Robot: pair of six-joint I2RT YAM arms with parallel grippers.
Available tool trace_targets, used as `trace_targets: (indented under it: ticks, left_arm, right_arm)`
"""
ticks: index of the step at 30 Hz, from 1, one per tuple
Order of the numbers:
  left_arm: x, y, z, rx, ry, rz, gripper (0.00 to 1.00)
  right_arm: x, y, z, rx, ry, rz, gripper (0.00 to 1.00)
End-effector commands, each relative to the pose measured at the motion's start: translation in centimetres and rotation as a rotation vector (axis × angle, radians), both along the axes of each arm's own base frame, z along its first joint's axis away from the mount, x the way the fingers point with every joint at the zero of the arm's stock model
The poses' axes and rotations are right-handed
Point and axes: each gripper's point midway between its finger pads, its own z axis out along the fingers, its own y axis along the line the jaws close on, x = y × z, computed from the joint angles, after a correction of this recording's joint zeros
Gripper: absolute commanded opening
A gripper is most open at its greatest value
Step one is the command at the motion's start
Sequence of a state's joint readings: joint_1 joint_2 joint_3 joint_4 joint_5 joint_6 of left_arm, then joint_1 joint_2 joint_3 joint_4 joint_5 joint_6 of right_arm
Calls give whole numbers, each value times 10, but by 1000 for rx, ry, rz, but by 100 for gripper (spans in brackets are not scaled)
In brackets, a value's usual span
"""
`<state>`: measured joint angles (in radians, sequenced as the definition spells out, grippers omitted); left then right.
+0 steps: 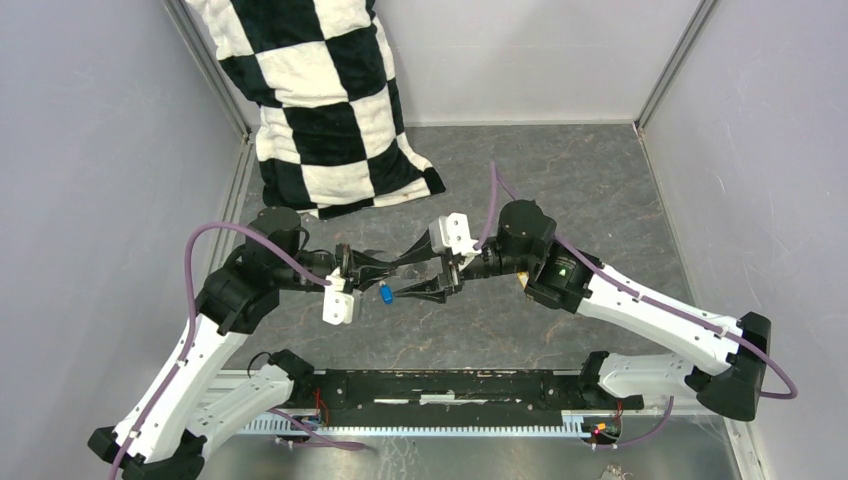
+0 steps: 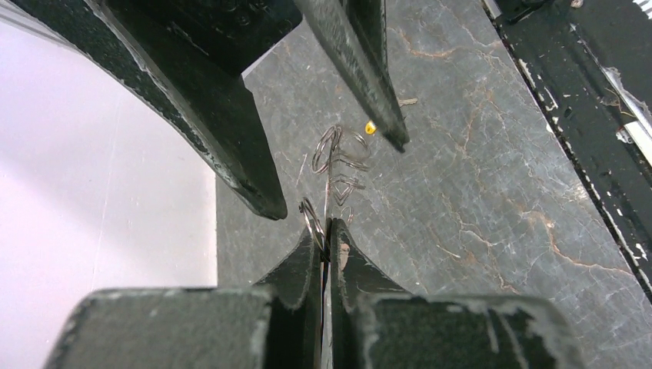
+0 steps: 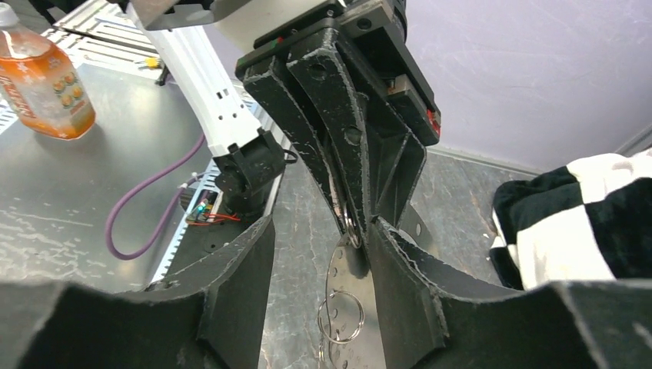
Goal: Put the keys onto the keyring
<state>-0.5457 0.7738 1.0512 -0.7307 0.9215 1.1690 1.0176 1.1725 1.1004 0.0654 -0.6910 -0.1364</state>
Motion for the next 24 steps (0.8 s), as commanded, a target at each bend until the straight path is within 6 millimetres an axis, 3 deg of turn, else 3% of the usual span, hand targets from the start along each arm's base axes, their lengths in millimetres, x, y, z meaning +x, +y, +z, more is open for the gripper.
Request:
trace_targets:
  ticks: [1, 10, 17, 21, 24]
  left_arm:
    - [-1, -3, 17, -32, -134, -45, 2]
    - [-2, -3, 16, -31, -157, -54, 2]
    - [-2, -4, 15, -29, -156, -60, 2]
    - [-2, -3, 13, -26, -155, -58, 2]
    - [-3, -2, 9, -21, -157, -49, 3]
  right_arm:
    - [12, 0, 10, 38, -93, -84, 53]
    - [16, 7, 9, 28, -103, -92, 35]
    - [13, 10, 1, -1, -84, -68, 31]
    - [14, 12, 3, -7, -80, -69, 9]
    - [14, 10, 6, 3, -77, -73, 0]
